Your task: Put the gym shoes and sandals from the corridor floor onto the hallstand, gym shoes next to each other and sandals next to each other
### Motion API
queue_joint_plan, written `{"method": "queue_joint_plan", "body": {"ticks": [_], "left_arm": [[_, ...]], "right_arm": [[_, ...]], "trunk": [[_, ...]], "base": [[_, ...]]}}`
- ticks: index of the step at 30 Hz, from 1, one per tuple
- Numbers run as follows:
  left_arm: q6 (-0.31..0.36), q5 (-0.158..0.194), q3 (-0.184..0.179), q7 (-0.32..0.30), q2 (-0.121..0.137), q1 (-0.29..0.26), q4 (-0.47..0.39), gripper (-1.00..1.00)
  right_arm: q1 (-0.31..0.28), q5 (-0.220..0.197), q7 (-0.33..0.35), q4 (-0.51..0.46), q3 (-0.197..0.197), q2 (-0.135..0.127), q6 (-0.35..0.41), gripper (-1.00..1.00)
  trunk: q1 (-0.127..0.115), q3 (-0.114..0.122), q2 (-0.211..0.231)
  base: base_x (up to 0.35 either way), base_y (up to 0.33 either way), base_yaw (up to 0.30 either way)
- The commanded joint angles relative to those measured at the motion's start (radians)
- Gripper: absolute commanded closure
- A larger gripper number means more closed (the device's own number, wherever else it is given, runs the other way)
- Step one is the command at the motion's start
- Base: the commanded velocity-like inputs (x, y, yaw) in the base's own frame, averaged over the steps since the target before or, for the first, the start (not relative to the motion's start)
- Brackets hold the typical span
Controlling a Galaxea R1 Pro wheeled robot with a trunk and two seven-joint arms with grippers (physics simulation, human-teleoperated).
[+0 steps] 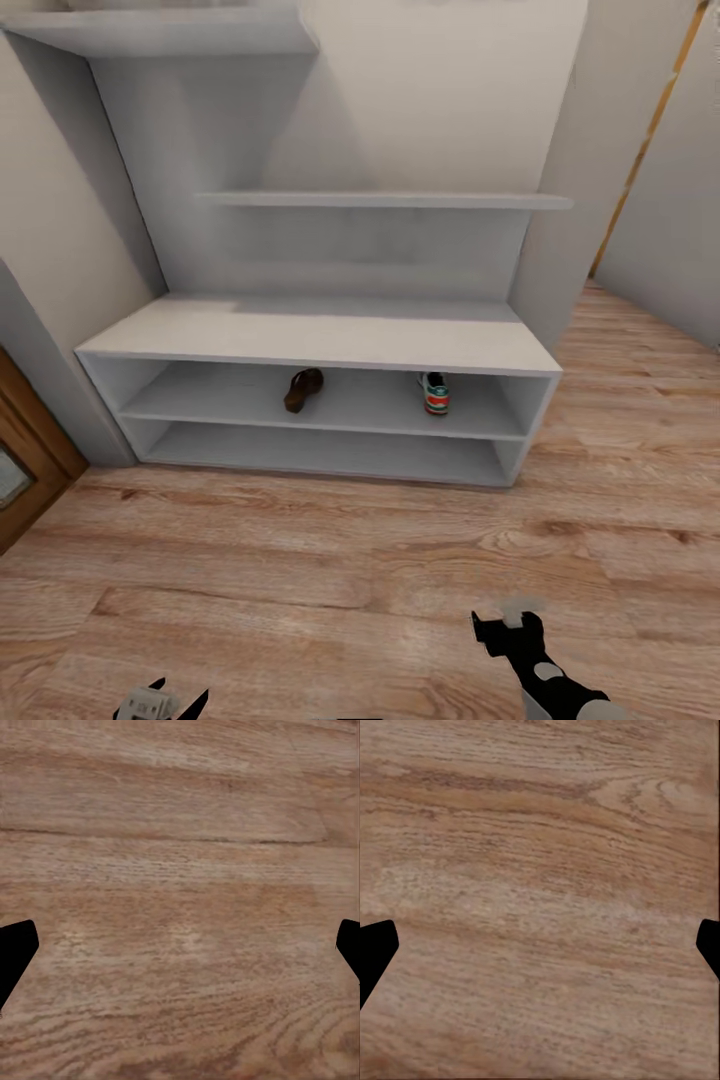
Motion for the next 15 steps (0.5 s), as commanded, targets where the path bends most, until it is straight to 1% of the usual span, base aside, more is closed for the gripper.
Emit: {"method": "queue_joint_plan", "body": {"ticks": [1,2,4,6,8,9,12,15], "left_arm": [[-0.005,-0.01,0.008,-0.004,-0.001,-0.001,0.0,-1.0],[-0.005,-0.01,0.008,0.009,-0.002,-0.001,0.001,-1.0],[-0.005,-0.01,0.008,0.016,-0.002,-0.001,0.002,-1.0],[-0.005,-0.009,0.008,0.057,-0.003,-0.001,0.002,-1.0],[-0.005,-0.008,0.008,0.082,-0.004,-0.001,0.002,-1.0],[-0.005,-0.008,0.008,0.107,-0.004,-0.001,0.002,-1.0],[-0.005,-0.006,0.008,0.152,-0.006,-0.001,0.002,-1.0],[-0.005,-0.006,0.008,0.179,-0.009,-0.001,0.002,-1.0]], "right_arm": [[0.002,0.011,-0.005,0.002,-0.005,-0.01,-0.003,-1.0],[0.009,0.01,-0.005,0.002,-0.005,-0.022,-0.003,-1.0],[0.011,0.01,-0.005,0.003,-0.005,-0.024,-0.003,-1.0],[0.021,0.009,-0.005,0.003,-0.005,-0.027,-0.003,-1.0],[0.025,0.008,-0.005,0.003,-0.005,-0.027,-0.003,-1.0],[0.029,0.008,-0.005,0.003,-0.005,-0.027,-0.003,-1.0],[0.038,0.008,-0.005,0.002,-0.006,-0.026,-0.003,-1.0],[0.047,0.007,-0.005,0.002,-0.006,-0.026,-0.004,-1.0]], "trunk": [[-0.001,0.003,0.0],[-0.001,0.007,0.0],[-0.002,0.015,0.001],[-0.003,0.023,0.001],[-0.004,0.03,0.002],[-0.008,0.033,0.009],[-0.019,0.043,0.03],[-0.031,0.052,0.051]], "base": [[0.0,0.0,-0.114],[0.0,0.0,-0.203],[0.0,0.0,-0.215],[0.0,0.0,-0.239],[0.0,0.0,-0.251],[0.0,0.0,-0.258],[0.0,0.0,-0.261],[0.0,0.0,-0.265]]}}
